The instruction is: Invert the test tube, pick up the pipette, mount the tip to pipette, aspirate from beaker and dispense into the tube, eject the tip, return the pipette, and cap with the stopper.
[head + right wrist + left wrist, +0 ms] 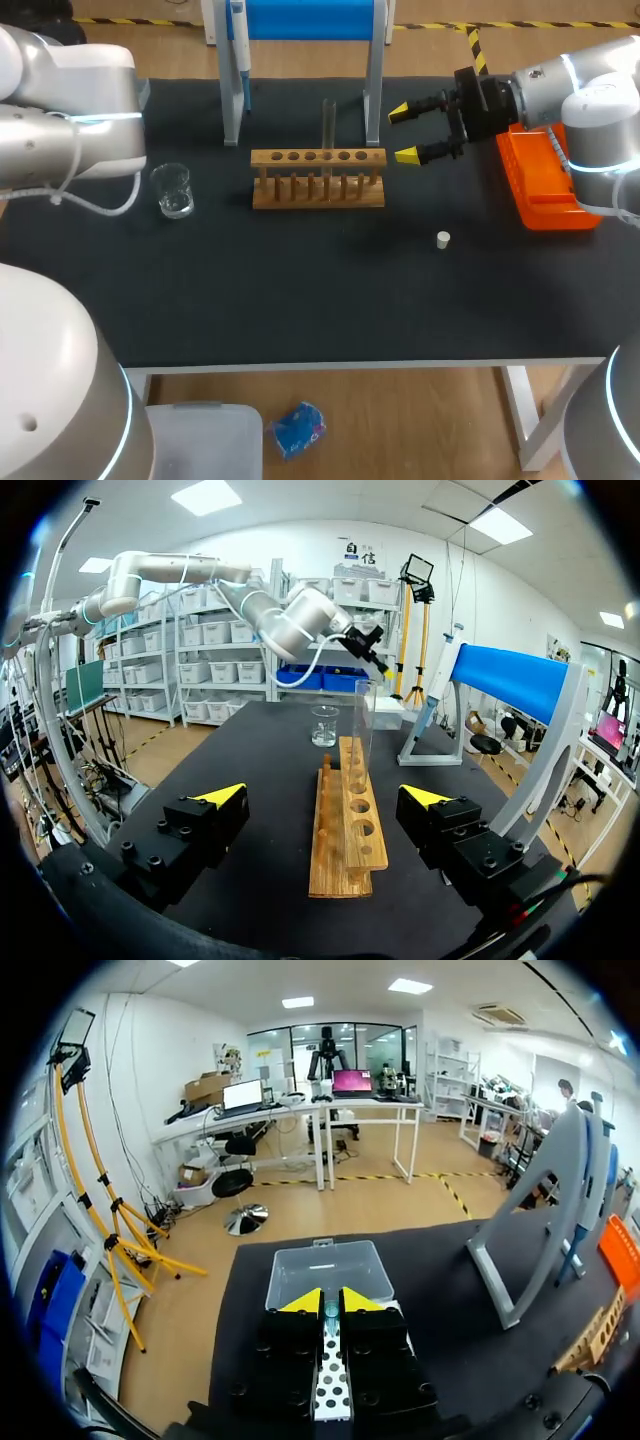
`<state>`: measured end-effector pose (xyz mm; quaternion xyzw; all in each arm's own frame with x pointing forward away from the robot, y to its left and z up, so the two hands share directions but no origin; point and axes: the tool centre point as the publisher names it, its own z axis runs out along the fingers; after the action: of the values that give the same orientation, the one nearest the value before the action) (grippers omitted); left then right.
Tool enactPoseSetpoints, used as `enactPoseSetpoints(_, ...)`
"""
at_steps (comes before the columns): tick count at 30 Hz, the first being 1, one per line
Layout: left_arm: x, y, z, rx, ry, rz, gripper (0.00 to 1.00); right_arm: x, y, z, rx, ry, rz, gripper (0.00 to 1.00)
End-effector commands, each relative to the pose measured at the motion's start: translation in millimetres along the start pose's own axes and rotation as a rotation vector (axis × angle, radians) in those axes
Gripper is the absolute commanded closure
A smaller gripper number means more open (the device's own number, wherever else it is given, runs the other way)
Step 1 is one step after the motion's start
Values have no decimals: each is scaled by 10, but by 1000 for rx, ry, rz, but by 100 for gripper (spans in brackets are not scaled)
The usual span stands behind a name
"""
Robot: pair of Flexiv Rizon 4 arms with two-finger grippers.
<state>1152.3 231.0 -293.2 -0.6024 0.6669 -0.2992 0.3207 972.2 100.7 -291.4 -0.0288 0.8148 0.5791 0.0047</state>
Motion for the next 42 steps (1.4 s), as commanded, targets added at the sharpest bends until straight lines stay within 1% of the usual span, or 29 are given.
enactPoseSetpoints(1,-4,-125,-273,-20,52,29,100,2,-2,-3,1,0,-1,0)
enactPoseSetpoints(5,68,-262,-569,6,149,106,100,2,-2,-3,1,0,-1,0)
enactPoseSetpoints(6,96,-292,-661,17,192,139,100,2,-2,-3,1,0,-1,0)
enactPoseSetpoints(8,138,-339,-838,28,247,190,100,2,-2,-3,1,0,-1,0)
enactPoseSetpoints(10,197,-372,-1017,34,339,247,100,2,-2,-3,1,0,-1,0)
enactPoseSetpoints(11,222,-380,-1101,39,356,285,100,2,-2,-3,1,0,-1,0)
enactPoseSetpoints(12,256,-382,-1191,44,400,331,100,2,-2,-3,1,0,-1,0)
enactPoseSetpoints(15,380,-380,-1471,93,530,420,100,2,-2,-3,1,0,-1,0)
enactPoseSetpoints(17,470,-381,-1665,119,589,436,100,2,-2,-3,1,0,-1,0)
enactPoseSetpoints(19,550,-368,-1837,131,646,488,100,2,-2,-3,1,0,-1,0)
enactPoseSetpoints(20,580,-364,-1916,131,657,498,100,2,-2,-3,1,0,-1,0)
enactPoseSetpoints(41,580,-364,-1916,131,657,498,100,2,-2,-3,1,0,-1,0)
enactPoseSetpoints(42,693,-378,-1949,122,683,524,100,2,-2,-3,1,0,-1,0)
